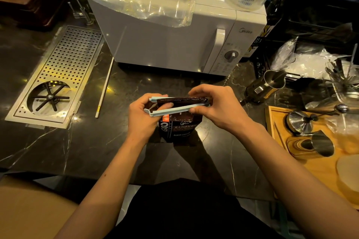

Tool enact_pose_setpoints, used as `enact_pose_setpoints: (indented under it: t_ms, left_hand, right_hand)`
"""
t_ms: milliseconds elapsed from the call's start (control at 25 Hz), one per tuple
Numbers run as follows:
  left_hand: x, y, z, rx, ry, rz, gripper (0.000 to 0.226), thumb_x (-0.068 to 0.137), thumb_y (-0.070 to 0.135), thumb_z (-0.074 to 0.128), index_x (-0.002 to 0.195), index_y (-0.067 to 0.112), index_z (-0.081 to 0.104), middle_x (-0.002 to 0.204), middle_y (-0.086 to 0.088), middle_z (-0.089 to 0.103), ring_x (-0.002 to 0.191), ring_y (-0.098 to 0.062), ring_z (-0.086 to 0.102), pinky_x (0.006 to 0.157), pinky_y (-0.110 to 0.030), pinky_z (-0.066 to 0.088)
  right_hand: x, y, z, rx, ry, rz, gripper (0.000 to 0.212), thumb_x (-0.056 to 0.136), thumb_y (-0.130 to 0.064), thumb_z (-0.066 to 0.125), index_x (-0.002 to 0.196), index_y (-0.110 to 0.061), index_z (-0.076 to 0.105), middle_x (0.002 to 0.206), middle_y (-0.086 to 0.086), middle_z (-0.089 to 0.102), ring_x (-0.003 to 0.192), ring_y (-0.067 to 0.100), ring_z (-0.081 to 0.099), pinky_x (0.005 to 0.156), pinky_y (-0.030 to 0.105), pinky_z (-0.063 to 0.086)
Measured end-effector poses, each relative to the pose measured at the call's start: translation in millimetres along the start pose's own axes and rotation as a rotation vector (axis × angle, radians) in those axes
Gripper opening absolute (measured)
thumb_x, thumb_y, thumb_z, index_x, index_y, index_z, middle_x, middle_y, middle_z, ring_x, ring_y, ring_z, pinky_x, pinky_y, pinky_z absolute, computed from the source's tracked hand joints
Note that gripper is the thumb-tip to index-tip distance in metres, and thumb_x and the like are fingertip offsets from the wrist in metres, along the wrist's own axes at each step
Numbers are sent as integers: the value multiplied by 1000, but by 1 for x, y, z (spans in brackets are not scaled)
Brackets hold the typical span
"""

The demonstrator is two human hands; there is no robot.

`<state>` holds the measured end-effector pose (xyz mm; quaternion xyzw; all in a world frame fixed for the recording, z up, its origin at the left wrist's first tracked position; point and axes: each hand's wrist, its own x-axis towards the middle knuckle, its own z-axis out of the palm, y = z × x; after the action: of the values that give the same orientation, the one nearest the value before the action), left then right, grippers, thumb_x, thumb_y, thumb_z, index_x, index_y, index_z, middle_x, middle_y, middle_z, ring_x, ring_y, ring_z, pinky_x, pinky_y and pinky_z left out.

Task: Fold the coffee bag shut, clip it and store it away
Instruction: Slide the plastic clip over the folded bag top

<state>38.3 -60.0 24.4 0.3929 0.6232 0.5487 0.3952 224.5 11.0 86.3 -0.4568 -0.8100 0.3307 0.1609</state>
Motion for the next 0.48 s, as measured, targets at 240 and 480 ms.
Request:
enact_pose_setpoints:
  t_ms: [240,480]
  left_hand:
    - [3,-6,-1,80,-35,41,24,80,13,76,102,20,68,98,13,70,96,1,67,81,-21,57]
    - [23,4,-27,554,-280,437,40,72,41,78,97,12,67,96,6,65,89,-6,62,78,-20,52]
  right_hand:
    - [3,4,1,46,2,16,35,75,-16,82,107,-17,69,102,-5,71,98,6,65,82,13,47]
    - [2,9,4,54,17,8,34,73,-18,83,105,-20,70,98,-8,72,95,4,67,84,23,53]
